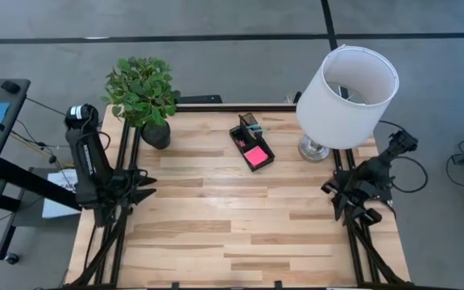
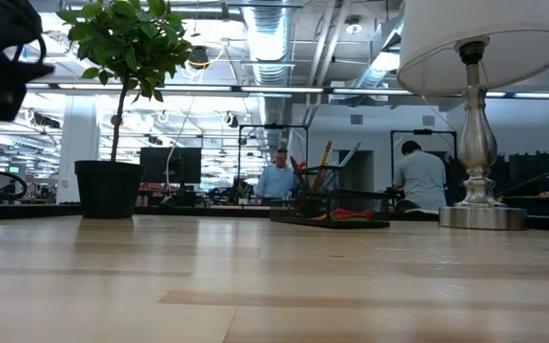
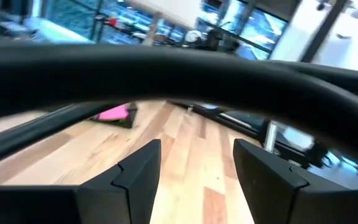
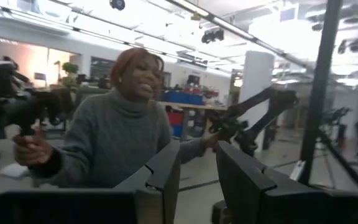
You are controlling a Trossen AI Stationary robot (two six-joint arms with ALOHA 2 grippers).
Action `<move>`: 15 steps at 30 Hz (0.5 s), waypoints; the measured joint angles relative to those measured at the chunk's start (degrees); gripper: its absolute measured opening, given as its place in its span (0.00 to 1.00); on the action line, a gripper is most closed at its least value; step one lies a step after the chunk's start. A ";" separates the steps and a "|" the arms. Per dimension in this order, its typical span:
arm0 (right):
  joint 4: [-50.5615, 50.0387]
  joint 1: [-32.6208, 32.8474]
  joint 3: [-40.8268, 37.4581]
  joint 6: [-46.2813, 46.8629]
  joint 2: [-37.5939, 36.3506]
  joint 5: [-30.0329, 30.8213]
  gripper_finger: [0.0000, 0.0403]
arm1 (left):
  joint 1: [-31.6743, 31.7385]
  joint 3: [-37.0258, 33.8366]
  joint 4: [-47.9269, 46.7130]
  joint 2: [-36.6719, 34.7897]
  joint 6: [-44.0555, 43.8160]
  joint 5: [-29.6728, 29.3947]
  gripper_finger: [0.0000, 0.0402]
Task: Pick and place office supplies into organizer
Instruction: Return to Home Position
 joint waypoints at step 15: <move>-6.41 -3.98 0.04 -1.42 0.63 2.86 0.24 | 4.54 -2.37 11.20 0.02 12.00 0.22 0.48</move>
